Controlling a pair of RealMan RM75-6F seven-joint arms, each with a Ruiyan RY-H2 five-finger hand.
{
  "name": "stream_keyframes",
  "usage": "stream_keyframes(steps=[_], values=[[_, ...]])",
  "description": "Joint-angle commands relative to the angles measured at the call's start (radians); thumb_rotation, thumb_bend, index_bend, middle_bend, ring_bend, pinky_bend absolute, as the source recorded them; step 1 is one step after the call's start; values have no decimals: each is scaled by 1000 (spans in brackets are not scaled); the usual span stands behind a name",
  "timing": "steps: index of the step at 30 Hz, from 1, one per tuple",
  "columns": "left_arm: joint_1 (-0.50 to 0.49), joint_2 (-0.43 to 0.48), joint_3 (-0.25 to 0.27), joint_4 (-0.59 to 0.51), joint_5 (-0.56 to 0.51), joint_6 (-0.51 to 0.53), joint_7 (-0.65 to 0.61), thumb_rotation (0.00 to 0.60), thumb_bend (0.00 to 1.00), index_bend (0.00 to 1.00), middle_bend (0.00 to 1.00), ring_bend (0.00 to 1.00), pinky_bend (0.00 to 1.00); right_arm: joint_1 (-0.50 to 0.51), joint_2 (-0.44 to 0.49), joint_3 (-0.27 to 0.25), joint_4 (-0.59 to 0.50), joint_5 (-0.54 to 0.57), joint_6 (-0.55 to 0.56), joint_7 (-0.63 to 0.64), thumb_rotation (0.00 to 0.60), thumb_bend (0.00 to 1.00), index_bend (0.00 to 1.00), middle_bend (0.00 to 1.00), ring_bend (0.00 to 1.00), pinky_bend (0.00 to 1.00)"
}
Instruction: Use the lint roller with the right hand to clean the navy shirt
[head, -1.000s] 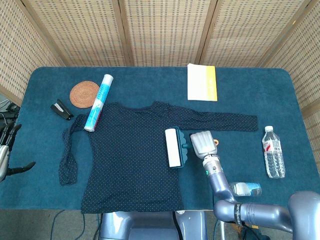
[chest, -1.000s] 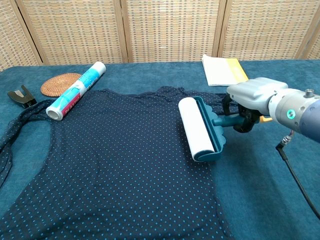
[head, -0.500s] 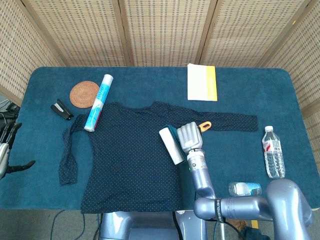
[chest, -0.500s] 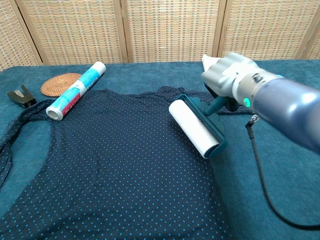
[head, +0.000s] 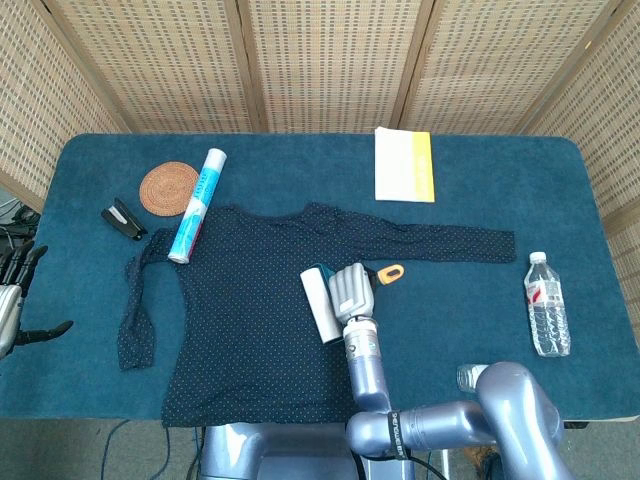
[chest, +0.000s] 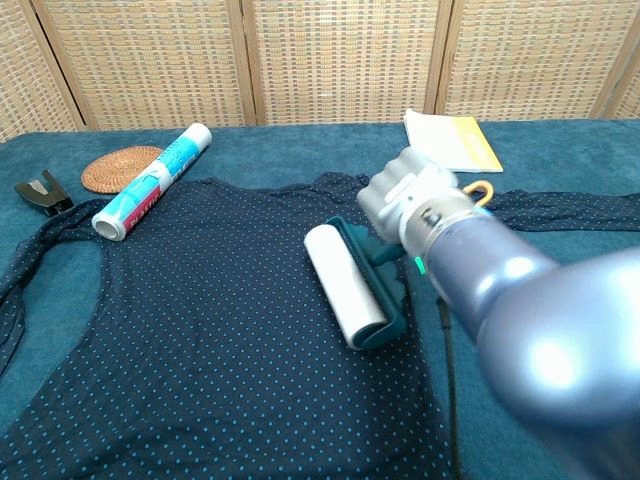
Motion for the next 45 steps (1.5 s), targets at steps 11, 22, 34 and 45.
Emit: stream_keyframes(steps=[11,22,34,45], values=[[-7,-4,0,2,-17,-11,8,600,0,0,0,0,0,49,-182,21,40,-24,2,-47,600,838,733,1000,1000,1000],[-9,-3,3,6,-18,-15,2,600,0,0,0,0,0,51,-214,26,79,-59,-13,-51,600,838,736,1000,1000,1000],[-10,-5,6,2,-15,-14,9,600,0,0,0,0,0,-38,-64,-63,60,-121,8,-26,600,839,736,1000,1000,1000],[-13,-5,4,1,-21,-17,9,600,0,0,0,0,0,-77,14,-31,106,-105,-13,-3,600,840,735,1000,1000,1000]])
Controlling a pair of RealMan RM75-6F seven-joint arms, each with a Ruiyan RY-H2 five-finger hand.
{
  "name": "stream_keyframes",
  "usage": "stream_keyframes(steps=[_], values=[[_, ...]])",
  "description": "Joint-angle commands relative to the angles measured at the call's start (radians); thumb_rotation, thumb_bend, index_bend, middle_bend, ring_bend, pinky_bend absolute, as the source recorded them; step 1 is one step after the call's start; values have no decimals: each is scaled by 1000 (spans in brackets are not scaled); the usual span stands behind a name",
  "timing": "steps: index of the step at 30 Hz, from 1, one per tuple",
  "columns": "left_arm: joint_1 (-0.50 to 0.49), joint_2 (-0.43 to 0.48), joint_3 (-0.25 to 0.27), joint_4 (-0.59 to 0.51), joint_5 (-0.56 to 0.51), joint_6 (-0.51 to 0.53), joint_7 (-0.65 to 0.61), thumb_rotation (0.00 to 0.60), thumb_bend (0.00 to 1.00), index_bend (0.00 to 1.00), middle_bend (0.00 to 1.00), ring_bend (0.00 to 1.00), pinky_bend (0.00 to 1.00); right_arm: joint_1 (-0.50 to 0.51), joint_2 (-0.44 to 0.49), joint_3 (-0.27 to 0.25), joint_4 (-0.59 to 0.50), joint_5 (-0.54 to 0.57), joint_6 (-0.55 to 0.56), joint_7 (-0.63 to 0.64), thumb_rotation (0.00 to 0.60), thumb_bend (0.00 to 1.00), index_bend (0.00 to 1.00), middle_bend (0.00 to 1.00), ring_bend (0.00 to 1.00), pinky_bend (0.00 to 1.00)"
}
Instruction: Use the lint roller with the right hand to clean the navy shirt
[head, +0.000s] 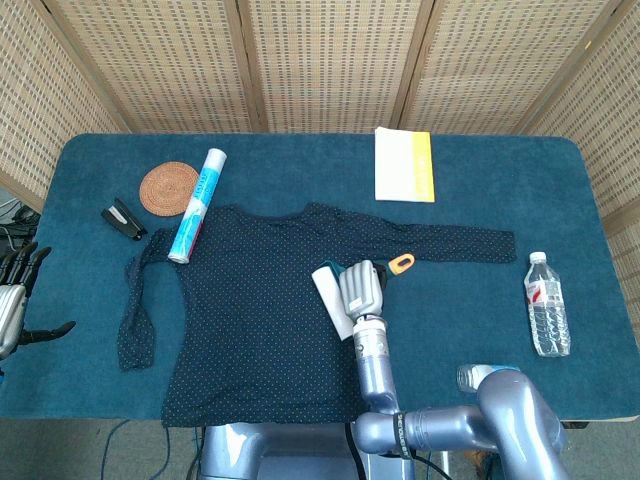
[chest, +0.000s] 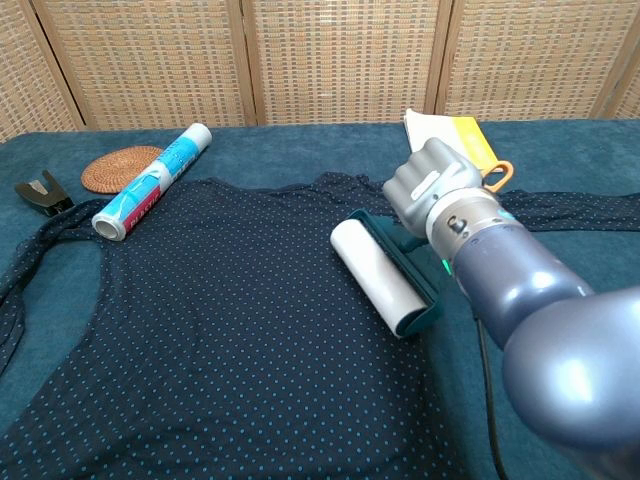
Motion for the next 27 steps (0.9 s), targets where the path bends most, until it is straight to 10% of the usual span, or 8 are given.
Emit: stream_keyframes(steps=[1,27], values=[[0,1,0,0,0,-1,-2,600,0,0,0,0,0,-4,6,1,7,-1,-9,0,600,840,736,1000,1000,1000],[-3,3,0,2,-6,-4,-6,600,0,0,0,0,0,56,-204,2,31,-71,-44,-55,600,840,736,1000,1000,1000]])
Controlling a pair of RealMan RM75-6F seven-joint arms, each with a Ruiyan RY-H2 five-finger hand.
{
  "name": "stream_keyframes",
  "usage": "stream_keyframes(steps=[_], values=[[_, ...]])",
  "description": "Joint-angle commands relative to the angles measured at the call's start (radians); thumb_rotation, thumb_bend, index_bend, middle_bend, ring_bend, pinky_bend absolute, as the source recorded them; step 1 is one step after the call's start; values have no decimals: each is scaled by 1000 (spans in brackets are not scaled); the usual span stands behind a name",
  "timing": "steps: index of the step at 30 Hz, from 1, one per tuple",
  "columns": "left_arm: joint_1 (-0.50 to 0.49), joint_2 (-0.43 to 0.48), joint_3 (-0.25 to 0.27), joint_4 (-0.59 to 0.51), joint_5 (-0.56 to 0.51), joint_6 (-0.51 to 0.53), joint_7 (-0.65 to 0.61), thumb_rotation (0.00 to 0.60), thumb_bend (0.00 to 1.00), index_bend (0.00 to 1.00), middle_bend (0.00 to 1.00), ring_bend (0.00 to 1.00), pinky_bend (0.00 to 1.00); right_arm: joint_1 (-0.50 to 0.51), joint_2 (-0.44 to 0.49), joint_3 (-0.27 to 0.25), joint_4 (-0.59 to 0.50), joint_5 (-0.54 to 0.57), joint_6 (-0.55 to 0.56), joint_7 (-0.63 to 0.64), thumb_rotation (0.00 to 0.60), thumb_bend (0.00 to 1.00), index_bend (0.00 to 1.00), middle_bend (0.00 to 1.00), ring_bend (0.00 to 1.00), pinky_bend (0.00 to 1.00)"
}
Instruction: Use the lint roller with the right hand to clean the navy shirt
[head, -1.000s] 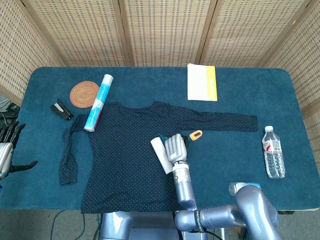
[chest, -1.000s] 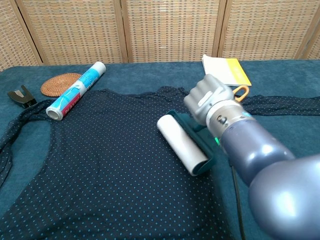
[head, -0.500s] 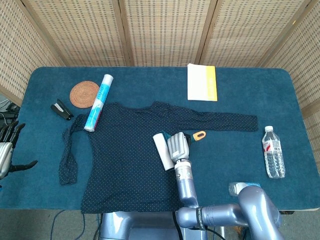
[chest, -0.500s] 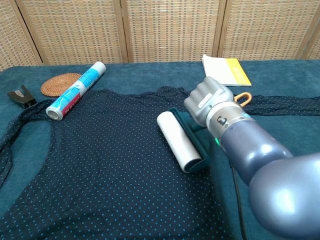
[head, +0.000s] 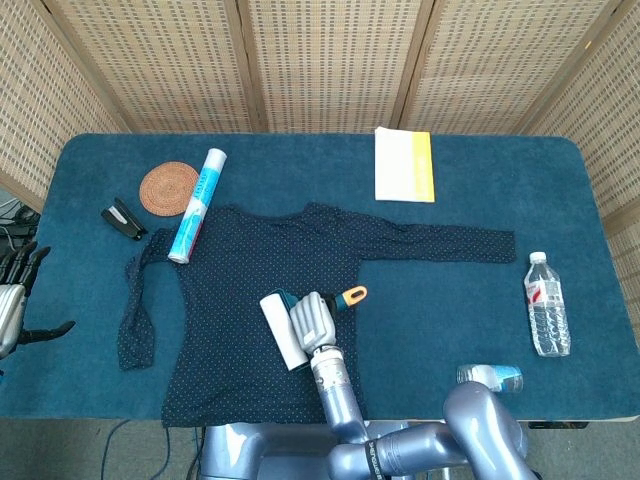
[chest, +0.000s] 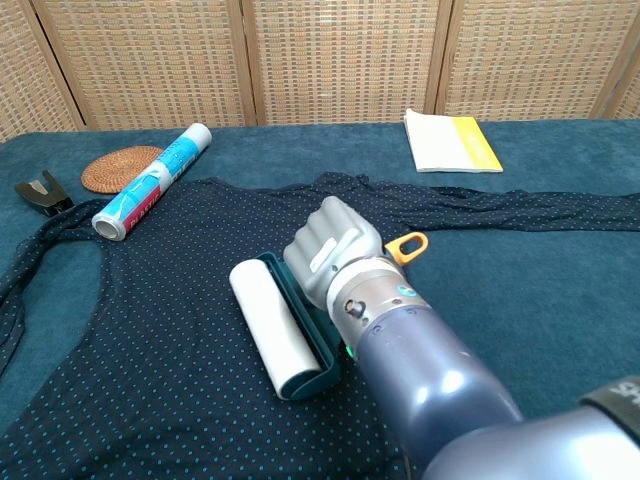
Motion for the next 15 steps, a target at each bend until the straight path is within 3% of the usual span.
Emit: stream_keyframes(steps=[1,6,12,15], values=[[0,1,-1,-1,0,1,-1,600,0,0,0,0,0,0,-15,7,21,-8,-1,3,600,839,736,1000,1000,1000],[1,-1,1,0,1,2,2,600,0,0,0,0,0,-21,19,-8,18,-28,13,4,600,839,736,1000,1000,1000],[1,-3,2,-5,1,6,10,600,0,0,0,0,0,-69,125,-54,-13,-66,23,16,600,839,736,1000,1000,1000],[-1,-4,2,-9,-1,5,16,600,0,0,0,0,0,-95,210,-107,12,-119,30,22,600,839,737,1000,1000,1000]])
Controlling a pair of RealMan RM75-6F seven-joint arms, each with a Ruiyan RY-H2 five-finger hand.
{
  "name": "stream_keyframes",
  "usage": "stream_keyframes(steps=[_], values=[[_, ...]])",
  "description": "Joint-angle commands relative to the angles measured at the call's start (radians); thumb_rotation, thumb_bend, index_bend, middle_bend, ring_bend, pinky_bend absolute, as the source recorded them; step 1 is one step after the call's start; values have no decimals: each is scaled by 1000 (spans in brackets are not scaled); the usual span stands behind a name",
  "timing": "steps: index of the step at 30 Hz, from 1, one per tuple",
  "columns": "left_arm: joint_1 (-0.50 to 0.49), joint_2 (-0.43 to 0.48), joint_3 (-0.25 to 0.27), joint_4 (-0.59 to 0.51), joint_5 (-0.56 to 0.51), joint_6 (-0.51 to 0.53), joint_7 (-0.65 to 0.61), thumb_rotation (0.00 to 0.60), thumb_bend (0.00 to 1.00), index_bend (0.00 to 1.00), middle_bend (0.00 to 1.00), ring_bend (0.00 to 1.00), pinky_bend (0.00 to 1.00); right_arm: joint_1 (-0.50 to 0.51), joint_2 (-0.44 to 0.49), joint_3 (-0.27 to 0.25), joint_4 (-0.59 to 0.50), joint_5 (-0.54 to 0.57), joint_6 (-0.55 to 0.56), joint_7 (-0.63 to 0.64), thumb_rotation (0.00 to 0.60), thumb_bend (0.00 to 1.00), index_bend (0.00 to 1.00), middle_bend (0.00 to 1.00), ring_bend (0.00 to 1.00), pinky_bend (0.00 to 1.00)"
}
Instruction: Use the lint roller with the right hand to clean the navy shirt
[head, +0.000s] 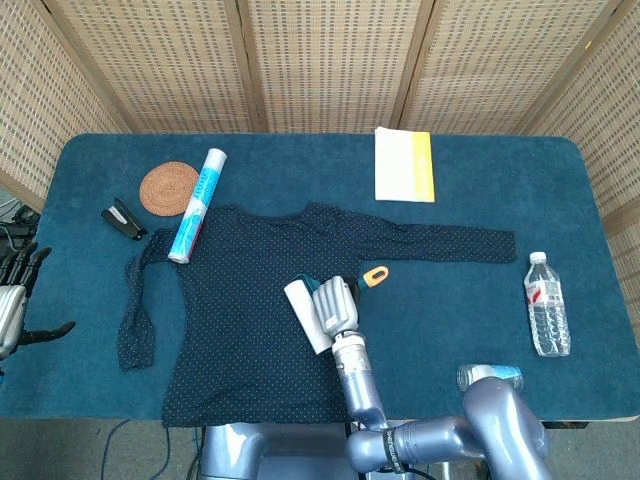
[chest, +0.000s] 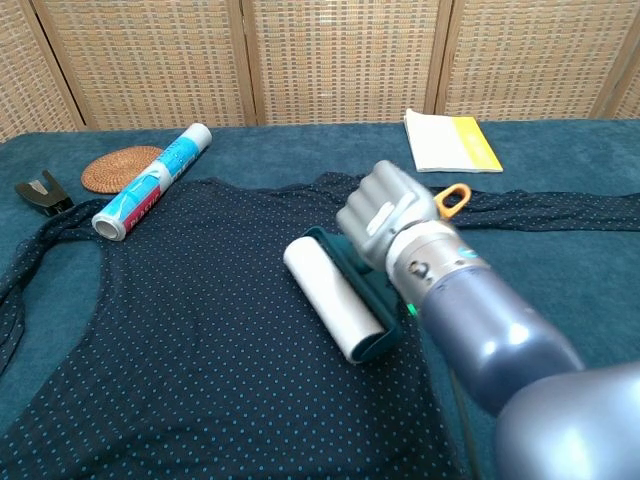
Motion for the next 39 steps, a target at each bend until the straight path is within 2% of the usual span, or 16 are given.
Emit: stream_keyframes(steps=[1,11,13,14,15,16,17,18,20,21,26,30,35,37,38,39], values=[[-1,-1,-1,-3,-2,1,3,600,0,0,0,0,0,-36,91,-59,18,-61,0,20,600,839,737,1000,1000,1000],[-3,-2,0,-6,-3,0,9,600,0,0,0,0,0,-59,120,-59,20,-86,-30,36,600,840,720,1000,1000,1000],[-3,-2,0,-7,-2,1,9,600,0,0,0,0,0,-58,112,-58,26,-95,-34,36,600,817,602,1000,1000,1000],[-2,-2,0,-7,-1,2,9,600,0,0,0,0,0,-59,107,-56,32,-97,-36,36,600,750,444,1000,1000,1000],[-2,-1,0,-7,-1,2,8,600,0,0,0,0,0,-60,104,-54,36,-96,-36,35,600,625,250,1000,1000,1000],[-2,-1,0,-7,-1,2,8,600,0,0,0,0,0,-61,101,-51,39,-95,-37,33,600,519,142,1000,1000,1000],[-1,-1,0,-6,-1,3,6,600,0,0,0,0,0,-64,98,-47,43,-95,-38,36,600,363,35,1000,1000,1000],[-1,0,1,-5,-1,3,4,600,0,0,0,0,0,-66,98,-45,46,-100,-38,42,600,243,0,1000,1000,1000],[-1,0,1,-3,-1,1,1,600,0,0,0,0,0,-72,102,-43,51,-121,-32,58,600,152,0,1000,1000,1000],[-2,1,1,-3,-1,0,0,600,0,0,0,0,0,-75,106,-41,49,-128,-30,64,600,137,0,1000,1000,1000],[-4,2,4,-4,7,-5,-4,600,0,0,0,0,0,-106,168,-27,-19,-158,14,89,600,133,0,1000,1000,1000],[1,6,9,-8,24,2,-13,600,0,0,0,0,0,-163,271,-48,-122,-217,58,180,600,132,0,1000,1000,1000],[9,13,15,-14,48,15,-28,600,0,0,0,0,0,-258,423,-93,-223,-321,78,403,600,117,0,998,1000,1000],[12,14,18,-16,64,23,-32,600,0,0,0,0,0,-299,488,-113,-247,-382,77,536,600,85,0,963,992,1000],[15,14,22,-18,77,29,-32,600,0,0,0,0,0,-332,533,-124,-265,-431,84,656,600,58,0,911,959,969],[21,14,28,-20,103,45,-38,600,0,0,0,0,0,-398,613,-158,-286,-523,105,890,600,30,0,818,875,863]])
